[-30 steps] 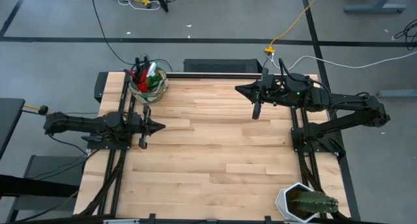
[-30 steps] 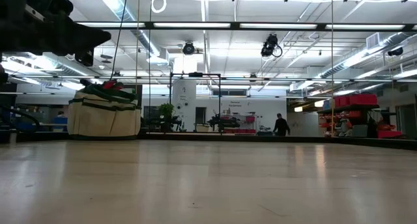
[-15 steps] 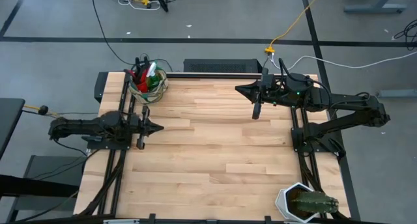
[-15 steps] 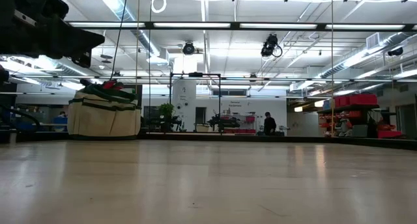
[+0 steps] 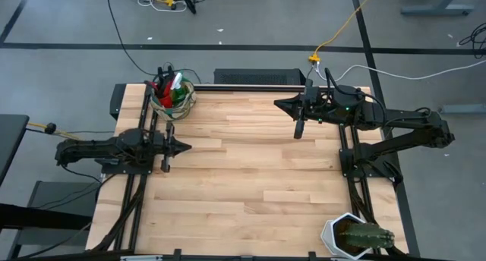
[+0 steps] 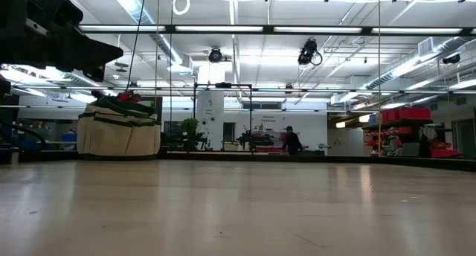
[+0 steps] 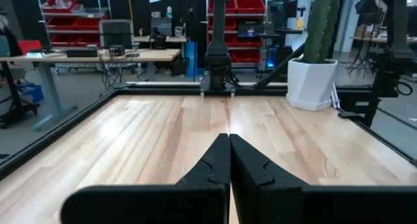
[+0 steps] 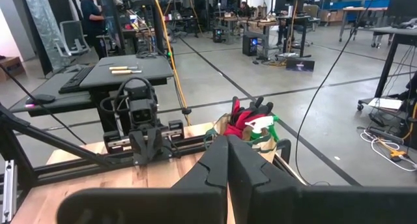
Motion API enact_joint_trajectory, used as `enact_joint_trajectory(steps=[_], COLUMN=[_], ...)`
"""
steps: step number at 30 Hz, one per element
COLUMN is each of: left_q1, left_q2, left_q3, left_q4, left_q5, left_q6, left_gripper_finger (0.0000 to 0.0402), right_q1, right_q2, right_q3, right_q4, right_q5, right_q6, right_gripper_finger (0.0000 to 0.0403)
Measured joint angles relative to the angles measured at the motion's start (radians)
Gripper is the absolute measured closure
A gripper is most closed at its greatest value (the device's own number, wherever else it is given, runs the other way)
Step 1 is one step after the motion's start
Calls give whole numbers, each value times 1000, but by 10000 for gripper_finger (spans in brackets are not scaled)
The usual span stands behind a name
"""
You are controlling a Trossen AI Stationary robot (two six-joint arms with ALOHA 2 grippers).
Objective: Pick & Place Garden tools in Gardening bag
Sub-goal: Return to Home Position
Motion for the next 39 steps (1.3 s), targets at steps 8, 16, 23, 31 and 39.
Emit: enact_joint_trajectory(steps=[8,16,23,31,39], left_q1=[0,0,0,0,0], left_q2=[2,2,2,2,2], left_q3=[-2,-2,-2,-2,-2], left_q4=[22,39,45,48,48], left_q5=[-8,-11,-11,-11,-11], left_q6=[-3,-3,-4,-4,-4], left_gripper_finger=[399,399,399,399,399], right_q1=[0,0,0,0,0], right_q2=[0,0,0,0,0], right_q3=[0,0,0,0,0], right_q4=[3,4,3,4,4], right_q5=[0,0,0,0,0], right_q6=[1,1,3,3,0], right_gripper_finger=[399,399,399,399,399])
